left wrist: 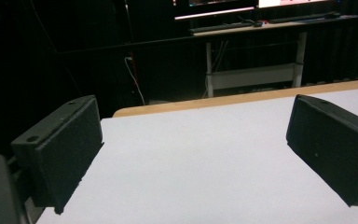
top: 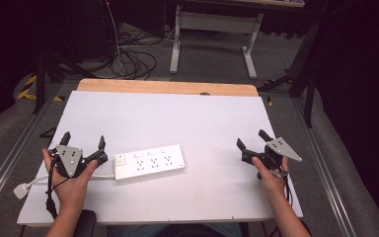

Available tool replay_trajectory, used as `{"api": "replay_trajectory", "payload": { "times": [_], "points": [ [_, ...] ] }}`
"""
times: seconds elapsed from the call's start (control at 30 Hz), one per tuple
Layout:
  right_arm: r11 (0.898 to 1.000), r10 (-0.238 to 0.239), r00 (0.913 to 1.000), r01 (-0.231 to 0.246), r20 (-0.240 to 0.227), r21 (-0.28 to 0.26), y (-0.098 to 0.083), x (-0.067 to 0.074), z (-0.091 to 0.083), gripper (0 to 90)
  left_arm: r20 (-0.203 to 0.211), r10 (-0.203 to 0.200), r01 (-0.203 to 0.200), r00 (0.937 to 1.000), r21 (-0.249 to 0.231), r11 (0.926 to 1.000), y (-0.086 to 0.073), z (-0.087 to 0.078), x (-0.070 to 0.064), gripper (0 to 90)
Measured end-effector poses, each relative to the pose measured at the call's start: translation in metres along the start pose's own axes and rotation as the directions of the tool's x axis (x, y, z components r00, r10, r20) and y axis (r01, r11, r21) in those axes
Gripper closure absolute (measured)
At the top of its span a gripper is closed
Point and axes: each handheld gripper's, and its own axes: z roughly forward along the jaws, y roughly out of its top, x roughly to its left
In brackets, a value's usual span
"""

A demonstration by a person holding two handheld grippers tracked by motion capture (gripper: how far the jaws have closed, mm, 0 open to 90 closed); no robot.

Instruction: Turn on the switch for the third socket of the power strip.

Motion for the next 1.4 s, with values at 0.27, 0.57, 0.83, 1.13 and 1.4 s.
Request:
{"api": "replay_trajectory", "payload": {
  "times": [0.27, 0.57, 0.83, 1.13, 1.4],
  "points": [
    [1.000, 0.000, 1.0000, 0.000, 0.006, -0.001, 0.0001, -0.0007, -0.0002, 6.4, -0.031, -0.016, 0.016, 0.9994, -0.018, 0.9997, 0.0013, 0.0005, -0.0014, 9.1],
    [1.000, 0.001, 1.0000, -0.001, 0.004, -0.006, 0.0004, -0.0009, -0.0004, 6.6, -0.066, -0.034, 0.033, 0.9973, -0.019, 0.9993, 0.0022, -0.0003, 0.0003, 26.2],
    [1.000, 0.001, 1.0000, -0.001, 0.003, -0.004, 0.0002, -0.0008, -0.0003, 6.7, -0.060, -0.045, 0.044, 0.9972, -0.014, 0.9989, 0.0028, -0.0015, 0.0012, 45.6],
    [1.000, 0.003, 1.0000, -0.003, 0.003, -0.003, 0.0003, -0.0007, -0.0007, 6.7, -0.040, -0.048, 0.047, 0.9980, -0.013, 0.9988, 0.0033, -0.0024, 0.0024, 60.2],
    [1.000, 0.002, 1.0000, -0.002, 0.001, -0.006, 0.0004, -0.0009, -0.0007, 6.8, -0.030, -0.050, 0.050, 0.9983, -0.012, 0.9987, 0.0039, -0.0033, 0.0032, 67.7]
  ]
}}
